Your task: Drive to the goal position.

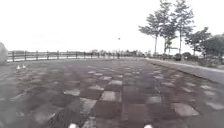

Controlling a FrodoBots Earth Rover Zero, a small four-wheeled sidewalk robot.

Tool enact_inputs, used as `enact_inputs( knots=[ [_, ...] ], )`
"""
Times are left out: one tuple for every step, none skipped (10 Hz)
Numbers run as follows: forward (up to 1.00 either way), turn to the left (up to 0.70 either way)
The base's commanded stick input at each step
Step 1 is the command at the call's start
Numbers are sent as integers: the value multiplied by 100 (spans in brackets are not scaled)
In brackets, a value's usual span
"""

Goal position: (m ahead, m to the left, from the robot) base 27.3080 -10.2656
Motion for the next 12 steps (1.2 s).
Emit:
enact_inputs(
  knots=[
    [100, -40],
    [100, -40],
    [100, -40],
    [100, -40],
    [100, -40],
    [100, -40],
    [100, -40],
    [100, -21],
    [100, 0],
    [100, 0],
    [100, 0],
    [100, 0]
  ],
)
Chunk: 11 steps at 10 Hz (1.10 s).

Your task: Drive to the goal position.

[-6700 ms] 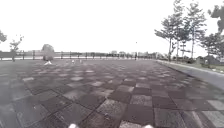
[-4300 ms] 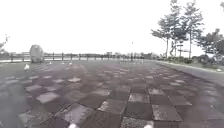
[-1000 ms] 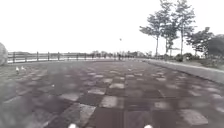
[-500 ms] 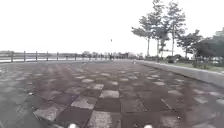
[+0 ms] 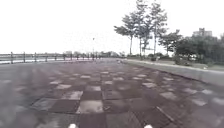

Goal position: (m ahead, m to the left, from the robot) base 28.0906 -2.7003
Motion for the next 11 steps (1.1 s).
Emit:
enact_inputs(
  knots=[
    [100, 0],
    [100, 0],
    [100, 0],
    [100, 0],
    [100, 0],
    [100, 0],
    [100, 0],
    [100, 0],
    [100, 0],
    [100, -30],
    [100, -40]
  ],
)
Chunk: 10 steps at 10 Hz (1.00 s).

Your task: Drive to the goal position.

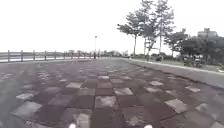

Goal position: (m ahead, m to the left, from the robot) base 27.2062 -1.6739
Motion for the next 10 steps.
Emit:
enact_inputs(
  knots=[
    [100, -40],
    [100, -40],
    [100, -29],
    [100, 0],
    [100, 0],
    [100, 0],
    [100, 0],
    [100, 0],
    [100, 0],
    [100, 0]
  ],
)
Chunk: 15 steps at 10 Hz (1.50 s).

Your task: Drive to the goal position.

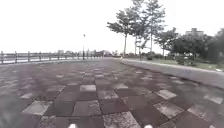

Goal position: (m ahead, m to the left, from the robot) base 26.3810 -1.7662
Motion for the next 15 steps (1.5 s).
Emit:
enact_inputs(
  knots=[
    [100, 0],
    [100, 0],
    [100, 0],
    [100, 0],
    [100, 0],
    [100, 0],
    [100, 0],
    [100, 0],
    [100, 0],
    [100, 0],
    [100, 0],
    [100, 0],
    [100, 0],
    [100, 0],
    [100, 0]
  ],
)
